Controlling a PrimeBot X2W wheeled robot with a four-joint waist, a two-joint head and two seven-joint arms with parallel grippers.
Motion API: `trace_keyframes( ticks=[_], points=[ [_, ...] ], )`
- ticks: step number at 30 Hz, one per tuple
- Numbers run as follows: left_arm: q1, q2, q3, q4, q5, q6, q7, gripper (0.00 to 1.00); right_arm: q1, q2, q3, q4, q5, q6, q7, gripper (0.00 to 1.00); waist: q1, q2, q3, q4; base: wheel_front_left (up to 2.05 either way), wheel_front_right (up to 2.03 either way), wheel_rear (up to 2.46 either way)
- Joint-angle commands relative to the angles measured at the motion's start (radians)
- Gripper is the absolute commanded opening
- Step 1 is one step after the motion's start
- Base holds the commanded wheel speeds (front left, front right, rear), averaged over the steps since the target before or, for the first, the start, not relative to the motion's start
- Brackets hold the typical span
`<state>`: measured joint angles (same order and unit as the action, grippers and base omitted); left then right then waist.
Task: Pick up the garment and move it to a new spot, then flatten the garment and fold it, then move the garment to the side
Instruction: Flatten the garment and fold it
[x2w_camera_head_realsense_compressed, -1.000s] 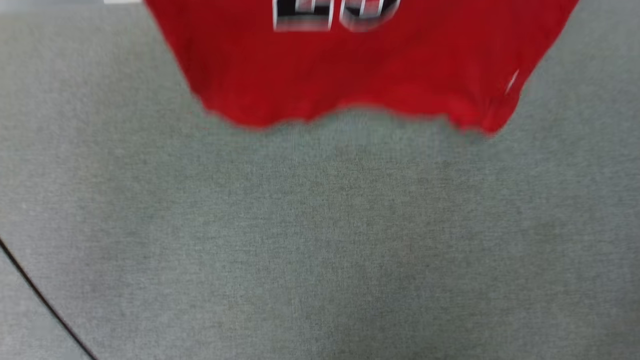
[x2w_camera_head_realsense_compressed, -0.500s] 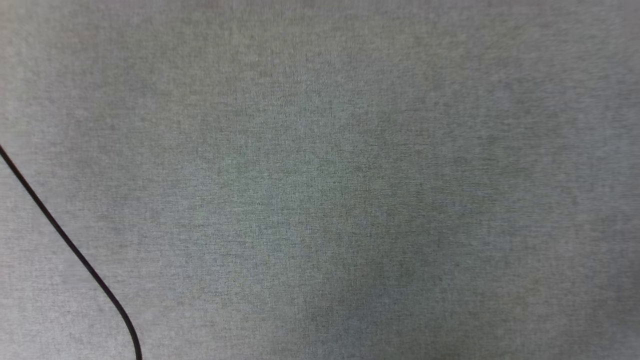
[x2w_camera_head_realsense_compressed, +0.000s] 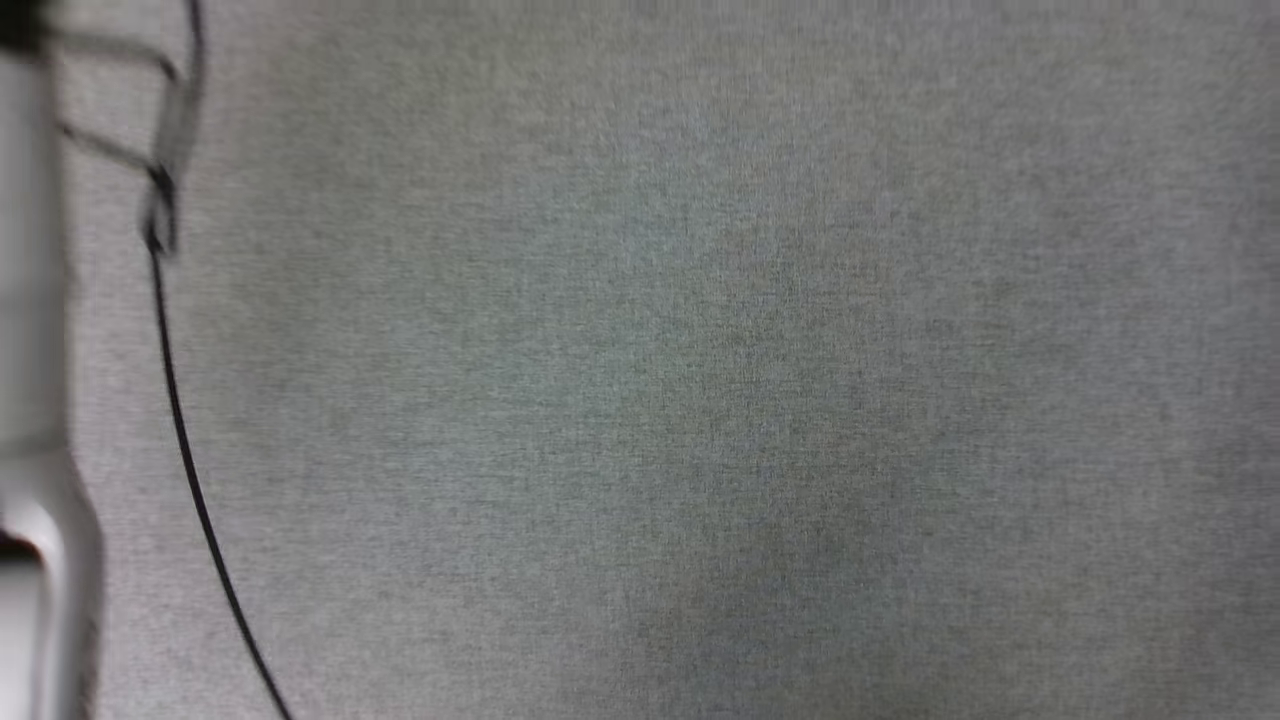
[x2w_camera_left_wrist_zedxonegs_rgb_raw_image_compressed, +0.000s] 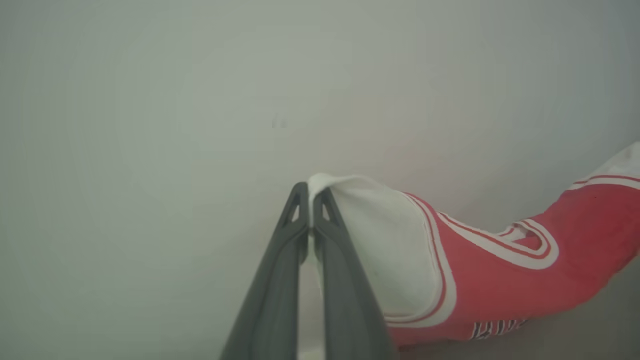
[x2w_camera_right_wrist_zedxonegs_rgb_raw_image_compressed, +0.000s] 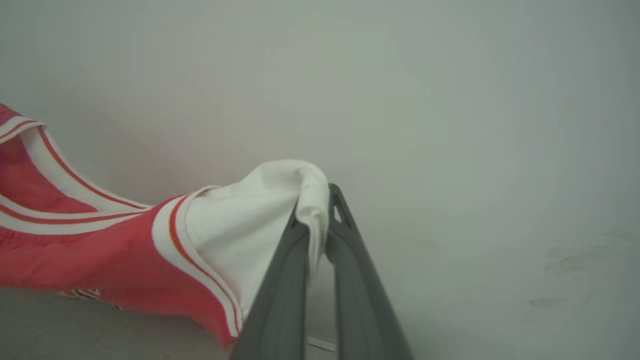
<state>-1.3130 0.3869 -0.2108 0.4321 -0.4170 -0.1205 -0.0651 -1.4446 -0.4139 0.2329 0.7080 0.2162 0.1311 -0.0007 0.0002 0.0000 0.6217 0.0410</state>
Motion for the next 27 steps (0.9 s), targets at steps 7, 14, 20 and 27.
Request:
trace_keyframes(
  ticks=[7,14,20,27],
  points=[
    [0.302,0.005,-0.036,-0.031,-0.019,0.001,-0.012,0.00,0.256,-0.007,0.056,-0.013,0.099,-0.001,-0.005,0.00,-0.0002,0.0000,-0.136,0.003,0.00,0.00,0.00],
    [0.619,0.029,-0.047,-0.088,-0.061,0.019,0.006,0.00,0.553,-0.057,0.120,-0.105,0.202,-0.001,0.019,0.00,-0.0002,0.0000,-0.259,-0.002,0.00,0.00,0.00],
    [0.876,0.037,-0.042,-0.162,-0.114,0.053,0.047,0.00,0.807,-0.113,0.127,-0.200,0.298,-0.001,0.038,0.00,-0.0002,0.0000,-0.350,0.003,0.00,0.00,0.00],
    [1.106,0.058,-0.041,-0.220,-0.153,0.093,0.098,0.00,1.047,-0.175,0.124,-0.274,0.339,-0.001,0.060,0.00,-0.0002,0.0000,-0.435,0.007,0.00,0.00,0.00]
  ],
)
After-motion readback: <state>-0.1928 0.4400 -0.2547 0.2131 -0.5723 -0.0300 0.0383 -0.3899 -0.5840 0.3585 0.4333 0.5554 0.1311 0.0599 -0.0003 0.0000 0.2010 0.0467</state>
